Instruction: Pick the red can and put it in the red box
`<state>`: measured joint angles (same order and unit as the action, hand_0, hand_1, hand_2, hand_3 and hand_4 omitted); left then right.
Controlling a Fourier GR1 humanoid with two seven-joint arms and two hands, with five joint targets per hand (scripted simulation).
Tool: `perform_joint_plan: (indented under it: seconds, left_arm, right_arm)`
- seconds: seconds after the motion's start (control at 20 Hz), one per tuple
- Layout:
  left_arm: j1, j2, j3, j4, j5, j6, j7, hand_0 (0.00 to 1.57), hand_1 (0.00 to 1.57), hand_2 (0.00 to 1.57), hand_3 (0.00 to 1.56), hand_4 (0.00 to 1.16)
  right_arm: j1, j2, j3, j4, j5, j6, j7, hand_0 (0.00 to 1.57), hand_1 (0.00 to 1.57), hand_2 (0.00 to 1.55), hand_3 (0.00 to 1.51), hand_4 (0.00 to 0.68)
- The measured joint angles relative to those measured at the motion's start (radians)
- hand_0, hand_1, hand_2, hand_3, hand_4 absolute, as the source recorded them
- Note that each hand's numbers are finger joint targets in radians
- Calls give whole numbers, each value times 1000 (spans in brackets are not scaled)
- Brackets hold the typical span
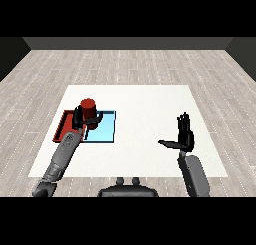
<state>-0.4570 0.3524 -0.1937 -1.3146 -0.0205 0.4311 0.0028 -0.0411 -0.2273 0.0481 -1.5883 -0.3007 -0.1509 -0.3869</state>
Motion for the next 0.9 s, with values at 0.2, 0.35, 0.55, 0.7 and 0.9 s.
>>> perform_joint_plan:
  seconds: [0.2,0.35,0.55,0.7,0.9]
  left_arm:
    - [-34,62,58,131,-18,-33,11,1566,1566,1532,1436,1088]
    - [-54,81,104,282,-24,-39,-24,1571,1571,1571,1476,1105]
    - [-81,104,172,506,-15,-61,-91,1571,1571,1571,1485,1075]
    - [-111,97,206,681,-27,-49,-157,1474,1474,1489,1457,1020]
    - [-175,103,218,881,-67,-15,-140,697,697,753,825,826]
  right_arm:
    - [12,23,7,50,17,2,-27,0,0,0,0,0]
    - [14,9,-8,77,16,22,-39,0,0,0,0,0]
    - [-6,19,-14,113,25,29,-71,0,0,0,0,0]
    - [-6,9,-27,114,21,48,-90,0,0,0,0,0]
    - [-6,19,-18,101,47,36,-117,0,0,0,0,0]
